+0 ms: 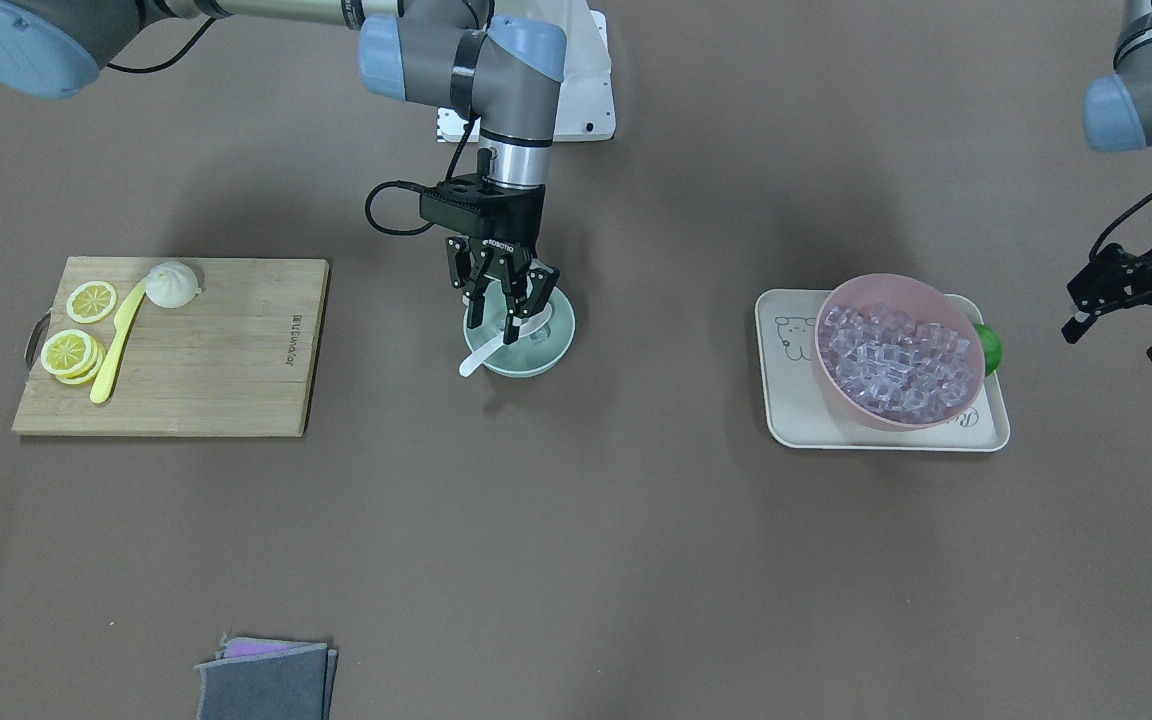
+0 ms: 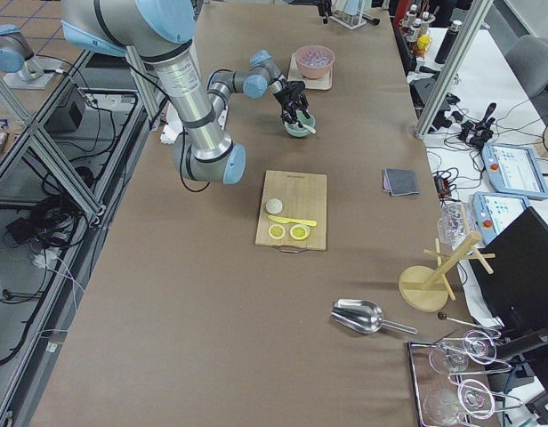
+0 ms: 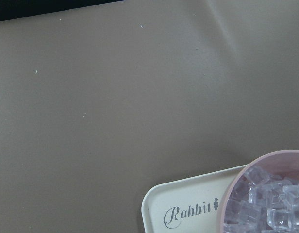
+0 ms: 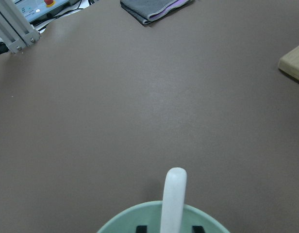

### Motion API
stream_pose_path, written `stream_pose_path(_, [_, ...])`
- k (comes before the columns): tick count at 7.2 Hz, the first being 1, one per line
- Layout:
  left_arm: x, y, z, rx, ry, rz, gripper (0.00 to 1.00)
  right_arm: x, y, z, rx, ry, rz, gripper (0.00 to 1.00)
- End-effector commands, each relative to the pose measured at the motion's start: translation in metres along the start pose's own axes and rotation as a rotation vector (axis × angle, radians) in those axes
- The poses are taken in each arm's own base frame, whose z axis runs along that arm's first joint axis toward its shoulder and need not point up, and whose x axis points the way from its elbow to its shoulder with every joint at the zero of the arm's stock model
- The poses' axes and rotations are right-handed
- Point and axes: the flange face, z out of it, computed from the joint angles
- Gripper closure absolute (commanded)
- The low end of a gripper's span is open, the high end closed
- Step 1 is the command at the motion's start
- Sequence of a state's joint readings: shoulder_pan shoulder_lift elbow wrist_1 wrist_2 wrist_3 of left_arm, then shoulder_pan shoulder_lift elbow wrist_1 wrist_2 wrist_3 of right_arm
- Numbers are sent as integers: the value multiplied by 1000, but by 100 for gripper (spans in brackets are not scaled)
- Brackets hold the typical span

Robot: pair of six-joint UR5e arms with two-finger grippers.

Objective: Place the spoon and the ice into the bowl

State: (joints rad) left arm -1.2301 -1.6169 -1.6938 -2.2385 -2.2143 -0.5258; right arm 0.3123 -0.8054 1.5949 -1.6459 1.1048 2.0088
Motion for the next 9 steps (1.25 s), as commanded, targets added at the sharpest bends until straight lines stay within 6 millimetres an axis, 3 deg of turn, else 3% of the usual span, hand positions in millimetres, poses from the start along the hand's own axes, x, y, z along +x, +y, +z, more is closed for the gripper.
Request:
stream_pose_path(1, [0,1,-1,2,3,2,2,-10,-43,-8,7,-24,-109,0])
stream_pose_path(2, [-3,5,0,-6,2,-1,2,5,-96,-12,-60,-19,-185,0])
stream_pose_path(4, [-7,6,-6,-11,-3,-11,1,67,-206,-13,-187,-3,-413,0])
stream_pose_path(5, [-34,0,-28,-30,13,-74,1,92,-251,-11,-248,-4,-503,0])
stream_pose_path(6, [-62,0,-49,-81,14,-5,1,112,-292,-7,-299,-2,-575,0])
stream_pose_path(7, [-107,3,-82,-125,-29,64,1,134,-337,-2,-345,-8,-657,0])
stream_pose_path(9, [-155,23,-107,-234,-85,178,1,210,-439,4,-465,-49,-821,0])
